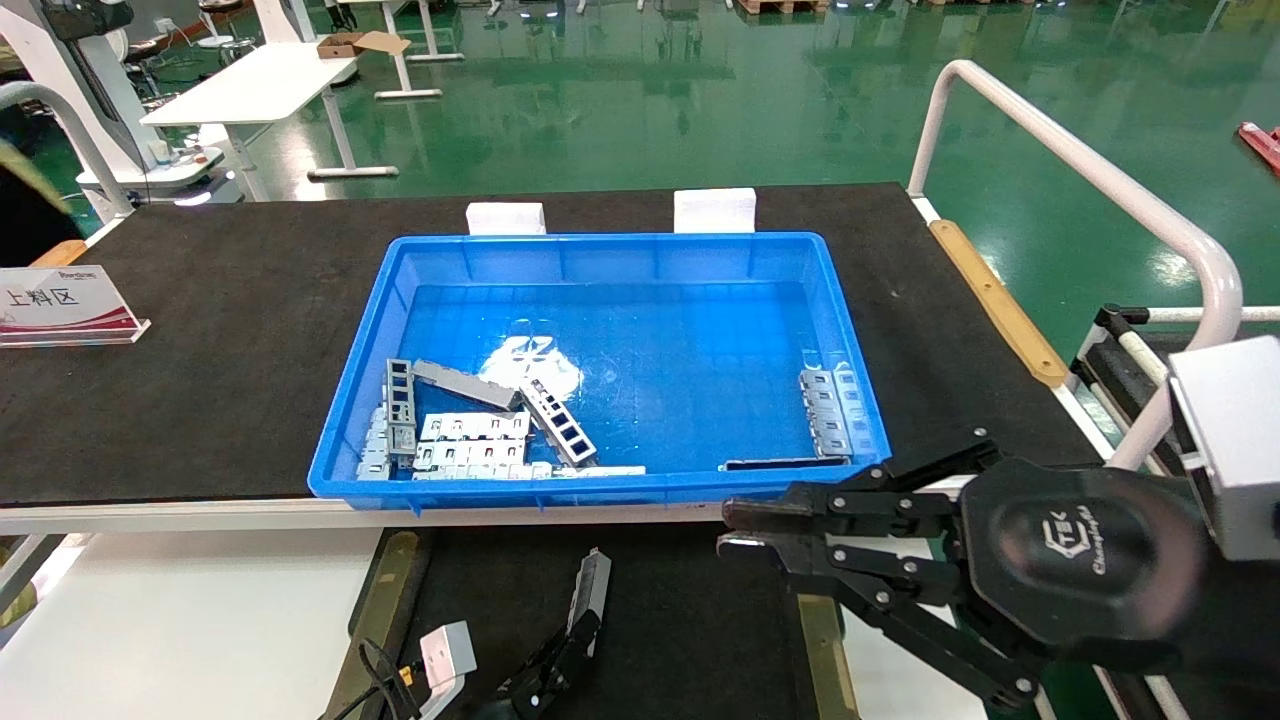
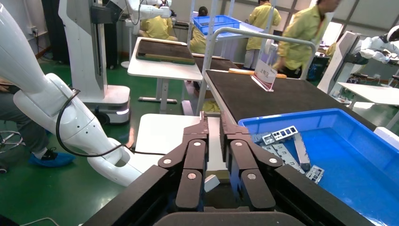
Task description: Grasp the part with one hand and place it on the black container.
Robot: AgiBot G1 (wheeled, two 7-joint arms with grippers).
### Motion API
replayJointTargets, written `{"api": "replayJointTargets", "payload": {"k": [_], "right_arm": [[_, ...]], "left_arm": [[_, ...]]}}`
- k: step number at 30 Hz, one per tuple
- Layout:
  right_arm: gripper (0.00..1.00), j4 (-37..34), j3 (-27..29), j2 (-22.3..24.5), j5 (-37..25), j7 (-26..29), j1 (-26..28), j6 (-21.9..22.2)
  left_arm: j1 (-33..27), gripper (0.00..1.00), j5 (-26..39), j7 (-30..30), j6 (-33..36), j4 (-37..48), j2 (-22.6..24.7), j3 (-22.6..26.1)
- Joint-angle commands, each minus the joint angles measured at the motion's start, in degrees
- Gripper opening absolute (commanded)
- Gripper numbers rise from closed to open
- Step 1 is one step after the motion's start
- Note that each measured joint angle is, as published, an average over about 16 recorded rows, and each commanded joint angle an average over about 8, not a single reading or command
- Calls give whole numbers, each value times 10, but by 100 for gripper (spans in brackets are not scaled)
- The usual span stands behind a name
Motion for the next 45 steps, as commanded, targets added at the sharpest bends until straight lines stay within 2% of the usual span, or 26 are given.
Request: {"api": "replayJointTargets", "payload": {"k": [1, 10, 19, 32, 45], "right_arm": [[100, 0, 0, 0, 0, 0, 0, 0], [100, 0, 0, 0, 0, 0, 0, 0], [100, 0, -1, 0, 0, 0, 0, 0], [100, 0, -1, 0, 1, 0, 0, 0], [100, 0, -1, 1, 1, -1, 0, 1]], "left_arm": [[1, 100, -1, 1, -1, 0, 1, -1], [5, 100, 12, 10, 6, -12, -8, 7], [3, 100, 50, 11, 38, -38, -51, 35], [-32, 100, 133, -42, 123, -77, -141, 106], [-89, 100, 215, -113, 229, -141, -259, 163]]}}
